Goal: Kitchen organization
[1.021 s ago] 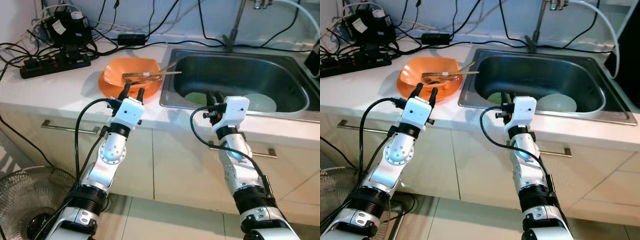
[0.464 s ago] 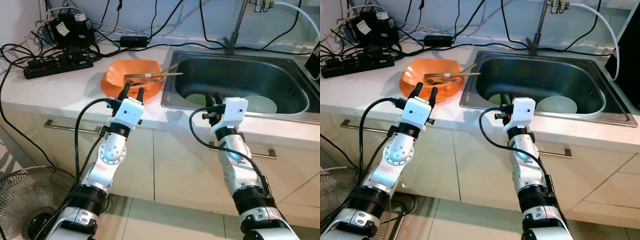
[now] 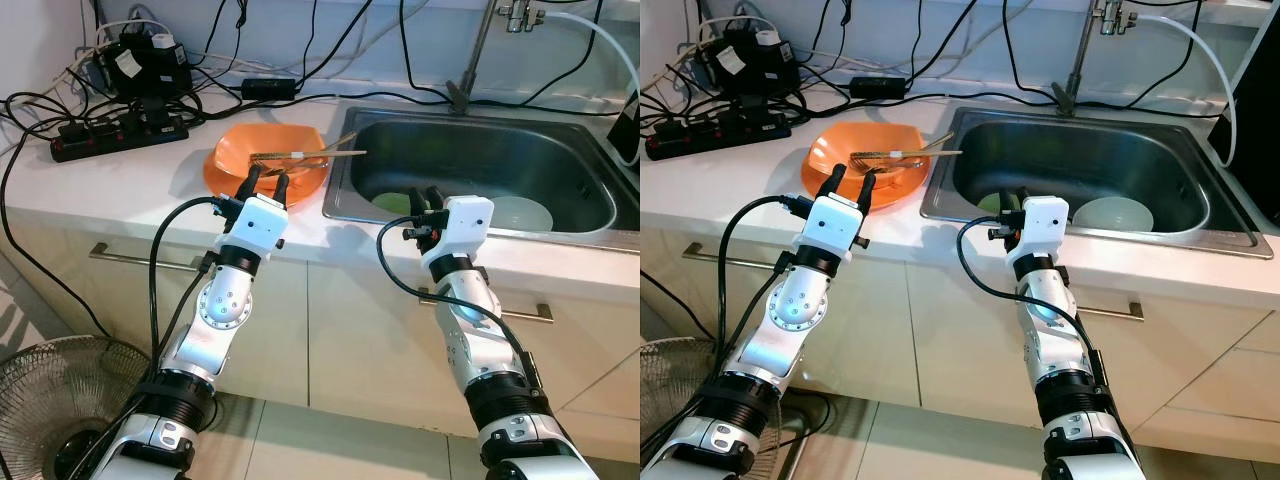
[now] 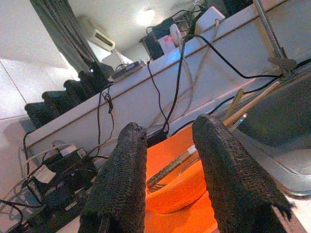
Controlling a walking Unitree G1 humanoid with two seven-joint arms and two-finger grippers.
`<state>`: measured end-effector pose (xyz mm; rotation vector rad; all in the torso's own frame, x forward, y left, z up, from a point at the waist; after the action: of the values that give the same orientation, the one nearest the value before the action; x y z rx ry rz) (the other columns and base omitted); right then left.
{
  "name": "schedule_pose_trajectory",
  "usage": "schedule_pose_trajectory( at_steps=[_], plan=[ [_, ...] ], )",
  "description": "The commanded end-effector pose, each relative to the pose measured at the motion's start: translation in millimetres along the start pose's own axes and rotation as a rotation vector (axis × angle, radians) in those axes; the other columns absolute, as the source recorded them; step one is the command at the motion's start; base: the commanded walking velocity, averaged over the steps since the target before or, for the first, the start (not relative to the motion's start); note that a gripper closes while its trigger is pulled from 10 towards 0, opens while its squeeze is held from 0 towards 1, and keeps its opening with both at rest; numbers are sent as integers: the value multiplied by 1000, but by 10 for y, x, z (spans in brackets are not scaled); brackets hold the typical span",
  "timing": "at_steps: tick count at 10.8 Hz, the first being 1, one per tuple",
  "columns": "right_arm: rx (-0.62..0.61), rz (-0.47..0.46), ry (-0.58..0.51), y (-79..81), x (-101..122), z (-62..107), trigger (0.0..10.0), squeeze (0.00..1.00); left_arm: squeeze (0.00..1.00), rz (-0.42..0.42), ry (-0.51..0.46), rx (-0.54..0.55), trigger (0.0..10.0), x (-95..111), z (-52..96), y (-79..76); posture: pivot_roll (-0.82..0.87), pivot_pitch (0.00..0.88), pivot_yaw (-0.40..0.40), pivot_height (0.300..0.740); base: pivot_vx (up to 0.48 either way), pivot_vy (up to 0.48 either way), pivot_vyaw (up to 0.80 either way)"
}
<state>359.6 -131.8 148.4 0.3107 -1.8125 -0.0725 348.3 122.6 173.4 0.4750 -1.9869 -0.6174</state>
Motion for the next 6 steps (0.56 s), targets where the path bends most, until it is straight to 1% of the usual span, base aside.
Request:
schedule_pose_trajectory(
  at_steps=[1,6],
  plan=[
    [7,3,-6,32,10,-26,10000,0,0,-8,-1,4,10000,-5,-2,5,172,0,29,740,371,0,0],
    [7,3,-1,37,-5,-23,10000,0,0,-13,1,6,10000,-9,-3,14,176,0,30,740,387,0,0]
  ],
)
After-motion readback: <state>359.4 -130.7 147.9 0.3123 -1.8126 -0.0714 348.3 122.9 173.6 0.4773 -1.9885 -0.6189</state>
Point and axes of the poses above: a point about 5 cm out from each wrist's last joint towards the gripper, its own z axis pointing back from the gripper into the wrist, its own x axis along the axis of the wrist's last joint, y = z × x, the point moved 1 cm from there along -z, pointing out of the wrist towards the gripper, and after that the axes turned 11 degrees about -z, right-handed, at the moved point
